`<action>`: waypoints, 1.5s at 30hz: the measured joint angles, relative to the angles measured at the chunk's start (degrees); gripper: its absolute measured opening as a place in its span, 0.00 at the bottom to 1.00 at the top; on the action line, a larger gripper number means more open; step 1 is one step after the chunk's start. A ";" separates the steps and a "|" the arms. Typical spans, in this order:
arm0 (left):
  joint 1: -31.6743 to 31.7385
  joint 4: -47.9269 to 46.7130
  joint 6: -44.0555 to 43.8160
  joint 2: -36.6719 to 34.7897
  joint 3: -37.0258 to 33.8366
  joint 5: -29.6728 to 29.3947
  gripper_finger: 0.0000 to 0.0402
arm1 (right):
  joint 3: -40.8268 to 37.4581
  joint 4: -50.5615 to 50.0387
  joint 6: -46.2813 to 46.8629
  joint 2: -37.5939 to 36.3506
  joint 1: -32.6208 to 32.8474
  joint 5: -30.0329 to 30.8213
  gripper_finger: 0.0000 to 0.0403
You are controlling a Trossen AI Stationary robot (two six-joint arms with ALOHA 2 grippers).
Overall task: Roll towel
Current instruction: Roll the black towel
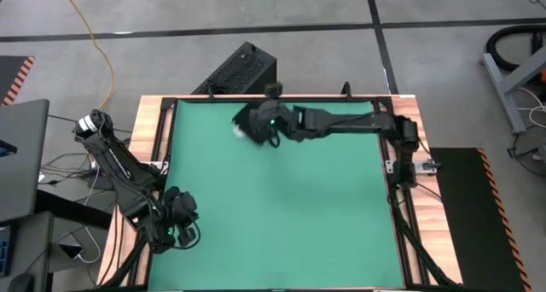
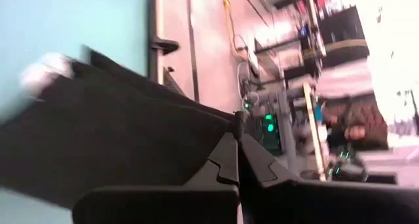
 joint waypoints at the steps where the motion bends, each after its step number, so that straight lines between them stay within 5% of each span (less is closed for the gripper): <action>1: 0.00 -0.16 -0.02 0.00 0.00 -1.48 0.08 | 0.00 -0.52 1.56 -0.55 -0.14 -0.01 0.02; 8: -0.84 -0.26 0.88 0.00 0.00 -13.35 0.08 | 0.04 -10.00 17.55 -0.42 5.40 -10.01 0.02; 16: -0.92 0.05 1.53 0.02 0.00 -20.98 0.08 | 0.00 -11.49 36.78 13.31 17.07 -12.48 0.02; 25: -0.02 0.13 4.86 3.40 0.00 -30.32 0.08 | -0.09 -4.49 30.12 22.55 26.41 -5.30 0.20; 32: 5.41 8.00 14.92 9.75 -0.04 -28.70 0.08 | 0.10 -16.28 34.47 12.65 29.45 1.06 0.35; 39: 12.28 32.72 42.00 18.75 -0.04 -22.68 0.08 | -0.16 -38.93 51.45 8.25 29.83 -9.45 0.43; 45: 20.06 42.22 55.22 22.62 -0.23 -14.03 0.08 | -7.25 -40.67 50.76 7.45 28.71 -12.68 0.43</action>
